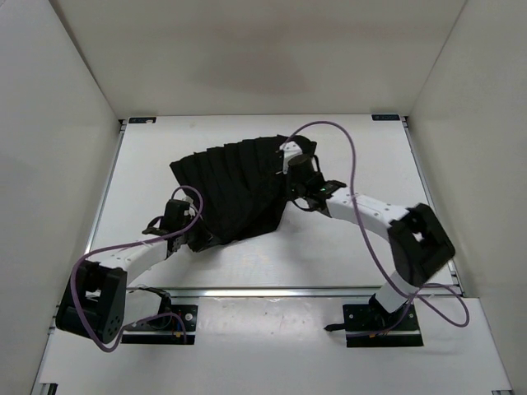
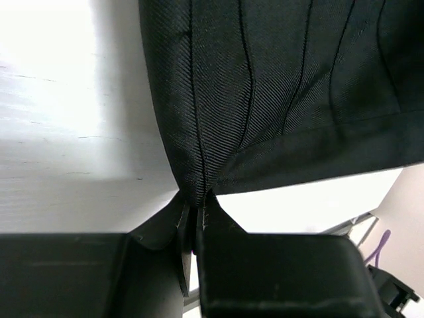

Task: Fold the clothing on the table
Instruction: Flatten the skirt out, then fold the skirt

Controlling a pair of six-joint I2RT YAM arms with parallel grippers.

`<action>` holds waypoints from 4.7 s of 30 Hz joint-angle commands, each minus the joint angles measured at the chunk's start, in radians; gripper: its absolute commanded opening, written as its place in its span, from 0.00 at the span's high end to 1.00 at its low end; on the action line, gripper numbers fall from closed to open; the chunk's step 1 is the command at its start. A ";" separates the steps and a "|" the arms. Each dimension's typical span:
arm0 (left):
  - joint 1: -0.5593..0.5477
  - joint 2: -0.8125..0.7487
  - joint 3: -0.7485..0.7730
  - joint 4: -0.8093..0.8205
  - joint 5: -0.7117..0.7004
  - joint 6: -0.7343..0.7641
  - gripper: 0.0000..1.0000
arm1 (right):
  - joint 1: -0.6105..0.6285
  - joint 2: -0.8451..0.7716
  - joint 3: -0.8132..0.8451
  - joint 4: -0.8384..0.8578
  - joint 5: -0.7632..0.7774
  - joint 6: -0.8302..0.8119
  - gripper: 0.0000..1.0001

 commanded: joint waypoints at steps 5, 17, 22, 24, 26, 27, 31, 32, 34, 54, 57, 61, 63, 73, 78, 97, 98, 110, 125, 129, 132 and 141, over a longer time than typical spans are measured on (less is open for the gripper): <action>0.027 -0.046 0.053 -0.082 -0.046 0.060 1.00 | -0.041 -0.344 -0.220 -0.099 0.110 -0.011 1.00; 0.021 -0.057 0.067 -0.104 -0.064 0.086 1.00 | -0.104 -0.512 -0.446 -0.231 -0.044 0.196 0.48; 0.019 -0.046 0.069 -0.105 -0.067 0.094 1.00 | -0.248 -0.605 -0.491 -0.176 -0.321 0.262 0.38; 0.018 -0.030 0.066 -0.089 -0.063 0.098 1.00 | -0.288 -0.636 -0.532 -0.090 -0.382 0.291 0.34; 0.014 -0.019 0.069 -0.090 -0.064 0.105 1.00 | -0.313 -0.625 -0.558 -0.032 -0.417 0.316 0.33; 0.014 -0.010 0.069 -0.087 -0.063 0.106 1.00 | -0.317 -0.607 -0.570 -0.009 -0.422 0.328 0.34; 0.005 0.013 0.079 -0.085 -0.060 0.114 1.00 | -0.291 -0.471 -0.528 0.024 -0.480 0.337 0.36; 0.005 0.017 0.083 -0.082 -0.060 0.114 1.00 | -0.275 -0.437 -0.522 0.025 -0.482 0.342 0.35; 0.014 0.014 0.079 -0.081 -0.055 0.115 1.00 | -0.256 -0.409 -0.518 0.051 -0.474 0.352 0.34; 0.011 0.033 0.078 -0.084 -0.064 0.131 1.00 | -0.264 -0.246 -0.471 0.117 -0.437 0.368 0.75; 0.018 0.033 0.076 -0.088 -0.063 0.129 1.00 | -0.282 -0.248 -0.477 0.127 -0.446 0.371 0.96; 0.019 0.046 0.083 -0.110 -0.060 0.154 1.00 | -0.297 -0.237 -0.483 0.116 -0.476 0.377 1.00; 0.031 0.052 0.113 -0.157 -0.064 0.186 1.00 | -0.300 -0.269 -0.479 0.062 -0.462 0.368 1.00; 0.068 0.470 0.881 -0.426 0.006 0.497 1.00 | -0.500 -0.144 0.193 -0.304 -0.479 0.111 1.00; 0.060 0.590 1.629 -0.553 -0.153 0.572 1.00 | -0.514 0.054 0.937 -0.516 -0.417 -0.002 1.00; -0.127 -0.227 0.457 -0.555 -0.313 0.454 1.00 | -0.296 -0.631 -0.230 -0.470 -0.299 0.194 1.00; -0.121 -0.247 0.442 -0.591 -0.313 0.450 1.00 | -0.285 -0.660 -0.239 -0.490 -0.305 0.226 1.00; -0.021 0.224 0.873 -0.512 -0.239 0.577 1.00 | -0.524 -0.238 0.239 -0.439 -0.466 0.080 1.00; 0.033 0.235 1.193 -0.386 -0.345 0.648 1.00 | -0.515 -0.301 0.498 -0.452 -0.201 -0.088 1.00; 0.008 0.069 0.881 -0.366 -0.328 0.585 1.00 | -0.554 -0.439 0.180 -0.452 -0.222 -0.048 1.00; -0.044 -0.049 0.647 -0.380 -0.334 0.531 1.00 | -0.525 -0.513 0.014 -0.470 -0.201 -0.029 1.00; -0.125 -0.269 0.507 -0.621 -0.360 0.401 1.00 | -0.276 -0.705 -0.215 -0.619 -0.215 0.176 1.00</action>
